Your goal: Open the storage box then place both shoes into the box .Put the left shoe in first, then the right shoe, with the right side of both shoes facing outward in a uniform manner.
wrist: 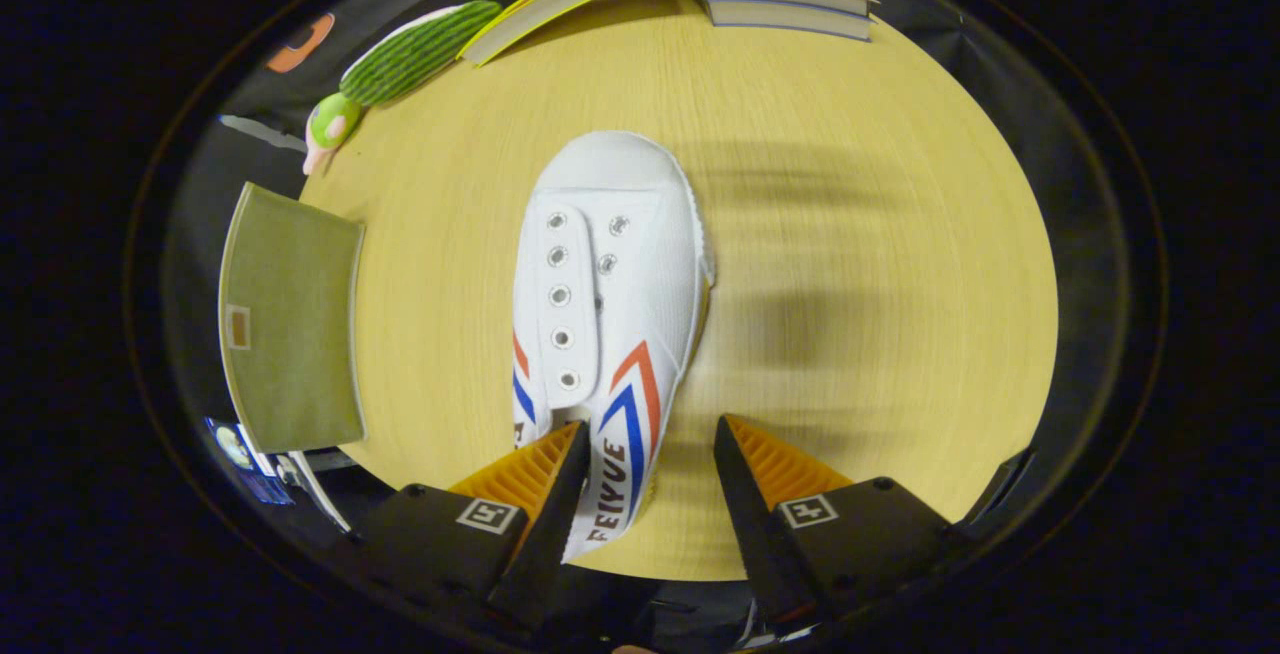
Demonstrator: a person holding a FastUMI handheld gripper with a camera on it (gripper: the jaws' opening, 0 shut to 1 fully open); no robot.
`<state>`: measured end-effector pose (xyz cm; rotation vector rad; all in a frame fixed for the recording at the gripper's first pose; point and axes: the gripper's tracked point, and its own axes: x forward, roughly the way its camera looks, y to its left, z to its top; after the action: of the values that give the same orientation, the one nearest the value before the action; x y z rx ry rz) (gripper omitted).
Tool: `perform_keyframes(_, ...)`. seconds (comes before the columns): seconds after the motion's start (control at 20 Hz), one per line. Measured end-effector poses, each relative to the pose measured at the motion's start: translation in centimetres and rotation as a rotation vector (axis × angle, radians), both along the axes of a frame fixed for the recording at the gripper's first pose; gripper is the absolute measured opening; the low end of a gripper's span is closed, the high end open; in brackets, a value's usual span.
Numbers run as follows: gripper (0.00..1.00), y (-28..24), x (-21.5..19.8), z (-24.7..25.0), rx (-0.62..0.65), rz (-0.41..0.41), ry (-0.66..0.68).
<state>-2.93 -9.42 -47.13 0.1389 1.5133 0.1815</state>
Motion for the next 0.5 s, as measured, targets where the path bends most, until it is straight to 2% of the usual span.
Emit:
perform_keyframes(0.05, 0.61, 0.43, 0.08, 0.36, 0.016, -0.01, 0.0)
perform_keyframes(0.2, 0.41, 0.19, -0.09, 0.33, 0.028, -0.047, 0.025)
perform_keyframes(0.3, 0.29, 0.01, 0.11, 0.28, 0.055, -0.11, 0.045)
perform_keyframes(0.35, 0.15, -0.1, 0.24, 0.4, 0.068, -0.134, 0.049)
perform_keyframes(0.4, 0.09, -0.14, 0.3, 0.68, 0.076, -0.136, 0.041)
perform_keyframes(0.5, 0.08, -0.03, 0.11, 0.76, 0.089, -0.158, 0.034)
